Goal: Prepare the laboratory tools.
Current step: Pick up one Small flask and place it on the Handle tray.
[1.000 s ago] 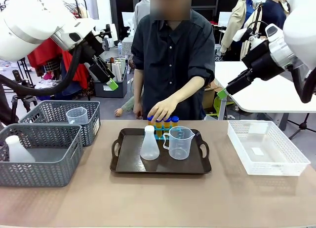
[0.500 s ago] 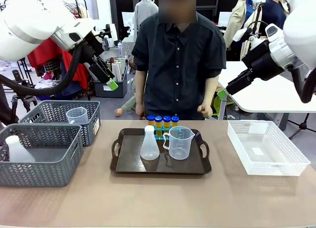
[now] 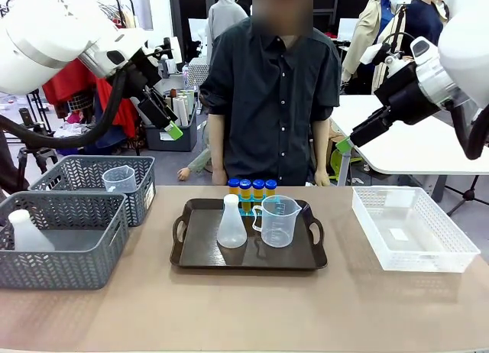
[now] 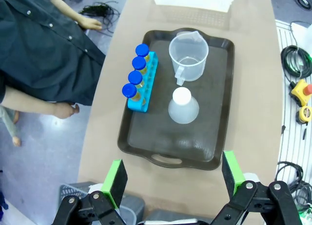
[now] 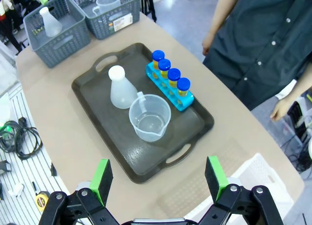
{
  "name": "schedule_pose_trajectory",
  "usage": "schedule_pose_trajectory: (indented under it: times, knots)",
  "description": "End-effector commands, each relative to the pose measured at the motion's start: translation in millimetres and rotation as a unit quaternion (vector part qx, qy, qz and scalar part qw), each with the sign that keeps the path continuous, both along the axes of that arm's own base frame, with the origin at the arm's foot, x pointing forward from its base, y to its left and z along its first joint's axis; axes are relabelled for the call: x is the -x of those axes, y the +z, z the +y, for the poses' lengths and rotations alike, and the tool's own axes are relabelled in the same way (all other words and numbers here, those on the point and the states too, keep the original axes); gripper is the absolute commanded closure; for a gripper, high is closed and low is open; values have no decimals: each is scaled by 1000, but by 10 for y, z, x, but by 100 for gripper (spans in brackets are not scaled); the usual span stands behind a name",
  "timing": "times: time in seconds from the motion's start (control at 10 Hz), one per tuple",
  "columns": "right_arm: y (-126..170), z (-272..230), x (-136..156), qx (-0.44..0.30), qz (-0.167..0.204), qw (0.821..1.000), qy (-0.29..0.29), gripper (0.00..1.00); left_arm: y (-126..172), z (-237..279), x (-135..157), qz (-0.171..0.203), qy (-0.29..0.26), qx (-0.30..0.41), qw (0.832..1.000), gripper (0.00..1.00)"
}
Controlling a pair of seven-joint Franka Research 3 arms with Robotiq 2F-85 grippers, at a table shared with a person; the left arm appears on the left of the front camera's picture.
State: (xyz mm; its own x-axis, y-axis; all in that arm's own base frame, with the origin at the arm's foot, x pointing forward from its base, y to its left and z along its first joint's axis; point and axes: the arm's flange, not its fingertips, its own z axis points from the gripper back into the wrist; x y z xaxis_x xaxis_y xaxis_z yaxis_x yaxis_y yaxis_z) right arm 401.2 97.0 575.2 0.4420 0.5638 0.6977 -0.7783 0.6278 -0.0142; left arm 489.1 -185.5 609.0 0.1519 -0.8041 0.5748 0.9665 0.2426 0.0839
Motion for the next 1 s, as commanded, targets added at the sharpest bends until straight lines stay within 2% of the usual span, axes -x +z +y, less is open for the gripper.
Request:
schedule_pose_trajectory:
  times: [0.0, 0.9]
  knots:
    - [15, -3, 1, -9, 3, 1000, 2, 0, 8, 28, 0, 0, 1, 1, 1000, 0]
    - [15, -3, 1, -9, 3, 1000, 2, 0, 8, 28, 0, 0, 1, 1, 1000, 0]
